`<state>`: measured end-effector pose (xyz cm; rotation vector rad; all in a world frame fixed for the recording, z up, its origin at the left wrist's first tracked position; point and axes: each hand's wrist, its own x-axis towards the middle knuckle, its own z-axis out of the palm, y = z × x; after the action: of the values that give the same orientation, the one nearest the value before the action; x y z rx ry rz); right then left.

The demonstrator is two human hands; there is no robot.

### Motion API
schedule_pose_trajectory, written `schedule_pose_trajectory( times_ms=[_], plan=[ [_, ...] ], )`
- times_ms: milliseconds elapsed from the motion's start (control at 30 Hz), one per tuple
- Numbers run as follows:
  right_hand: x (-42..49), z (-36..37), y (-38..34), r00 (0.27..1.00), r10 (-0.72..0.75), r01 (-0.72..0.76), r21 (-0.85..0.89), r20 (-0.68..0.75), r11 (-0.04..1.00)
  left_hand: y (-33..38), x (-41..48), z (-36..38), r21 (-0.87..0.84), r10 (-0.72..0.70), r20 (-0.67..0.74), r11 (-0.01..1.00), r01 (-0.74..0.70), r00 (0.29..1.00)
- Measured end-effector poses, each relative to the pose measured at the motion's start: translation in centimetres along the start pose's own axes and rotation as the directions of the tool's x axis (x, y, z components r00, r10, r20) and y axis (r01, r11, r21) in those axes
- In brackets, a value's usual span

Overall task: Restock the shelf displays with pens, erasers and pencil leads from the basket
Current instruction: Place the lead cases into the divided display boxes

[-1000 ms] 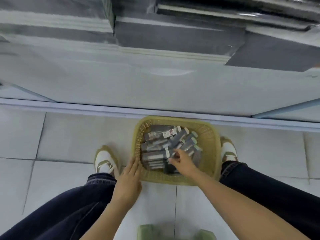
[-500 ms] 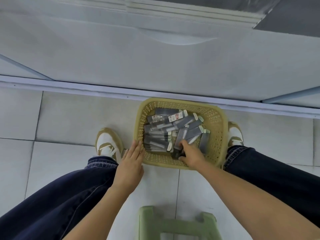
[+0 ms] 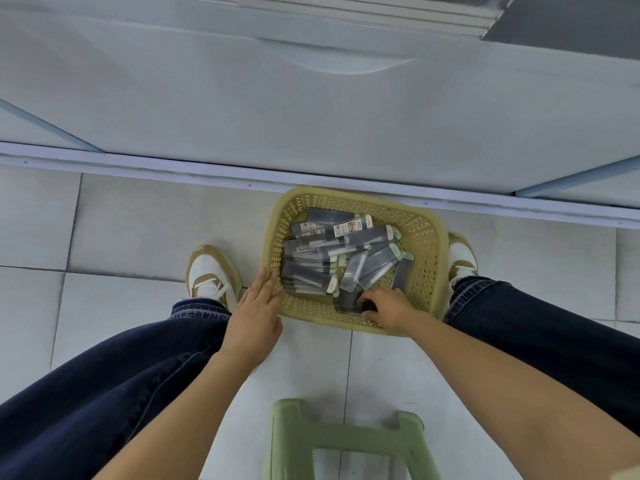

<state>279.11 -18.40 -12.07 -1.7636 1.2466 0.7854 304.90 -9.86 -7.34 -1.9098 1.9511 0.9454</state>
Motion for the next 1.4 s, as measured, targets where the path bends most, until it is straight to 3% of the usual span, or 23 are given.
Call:
schedule_pose_trajectory(
  times_ms=[200, 400, 467, 533, 567, 600, 667, 700, 767, 833, 967, 1033, 1167, 1233, 1300, 1400],
  plan=[
    [-0.8, -1.2, 0.0, 0.979, -0.11, 0.084, 0.149, 0.173, 0.985, 0.9, 0.5, -0.7, -0.012, -0.028, -0.052, 1.0, 0.027, 0.998],
    [-1.5, -2.1, 0.0, 0.997, -0.078, 0.078, 0.11, -0.012, 0.991, 1.9, 0.6, -1.0, -0.029, -0.046, -0.09, 0.999, 0.044, 0.995],
    [-2.0, -2.3, -0.3, 0.994, -0.05, 0.08, 0.32, -0.098, 0.944, 2.6, 0.6, -0.9, -0.169, -0.066, -0.101, 0.984, 0.048, 0.993],
    [-2.5, -3.1, -1.0, 0.992, -0.029, 0.092, 0.554, -0.121, 0.828, 3.9, 0.8, -1.2, -0.475, -0.161, -0.022, 0.87, 0.131, 0.987],
    [-2.7, -3.6, -1.4, 0.993, -0.038, 0.1, 0.617, -0.112, 0.78, 4.7, 1.0, -1.6, -0.661, -0.208, 0.08, 0.721, 0.208, 0.975],
    [-3.0, -4.0, -1.9, 0.994, -0.053, 0.104, 0.651, -0.098, 0.752, 5.7, 1.1, -2.0, -0.812, -0.22, 0.2, 0.508, 0.287, 0.955],
    [-3.6, -4.4, -3.0, 0.994, -0.086, 0.111, 0.755, -0.072, 0.646, 7.3, 1.2, -2.5, -0.902, -0.166, 0.395, 0.116, 0.415, 0.904],
    [-3.8, -4.4, -3.6, 0.994, -0.102, 0.098, 0.834, -0.05, 0.542, 7.9, 1.3, -2.5, -0.896, -0.118, 0.437, 0.026, 0.443, 0.891],
    [-4.1, -4.4, -4.4, 0.992, -0.124, 0.062, 0.931, -0.018, 0.359, 8.6, 1.2, -2.5, -0.903, -0.051, 0.43, -0.027, 0.429, 0.902],
    [-4.1, -4.4, -4.6, 0.992, -0.123, 0.069, 0.95, -0.033, 0.305, 8.8, 1.2, -2.5, -0.923, -0.028, 0.386, -0.023, 0.385, 0.922],
    [-3.8, -4.1, -4.1, 0.987, -0.071, 0.159, 0.954, -0.146, 0.253, 7.9, 1.1, -2.7, -0.922, 0.062, 0.363, 0.169, 0.349, 0.93],
    [-3.8, -3.4, -3.8, 0.989, -0.091, 0.138, 0.949, -0.117, 0.283, 7.3, 0.7, -2.5, -0.905, 0.102, 0.384, 0.238, 0.352, 0.918],
    [-3.3, -3.0, -3.9, 0.986, -0.144, 0.123, 0.939, -0.081, 0.32, 6.1, 0.2, -2.0, -0.92, 0.157, 0.361, 0.219, 0.324, 0.919],
    [-2.2, -3.9, -3.7, 0.974, -0.103, 0.226, 0.831, -0.203, 0.508, 4.9, 0.4, -1.8, -0.922, 0.046, 0.321, 0.246, 0.3, 0.946],
    [-0.4, -5.3, -3.3, 0.925, -0.01, 0.272, 0.645, -0.38, 0.714, 3.6, 0.7, -1.8, -0.938, -0.064, 0.271, 0.209, 0.278, 0.961],
    [2.5, -7.2, -2.8, 0.865, -0.051, 0.253, 0.347, -0.499, 0.903, 1.9, 1.0, -2.2, -0.962, -0.19, 0.215, 0.13, 0.241, 0.958]
  ],
)
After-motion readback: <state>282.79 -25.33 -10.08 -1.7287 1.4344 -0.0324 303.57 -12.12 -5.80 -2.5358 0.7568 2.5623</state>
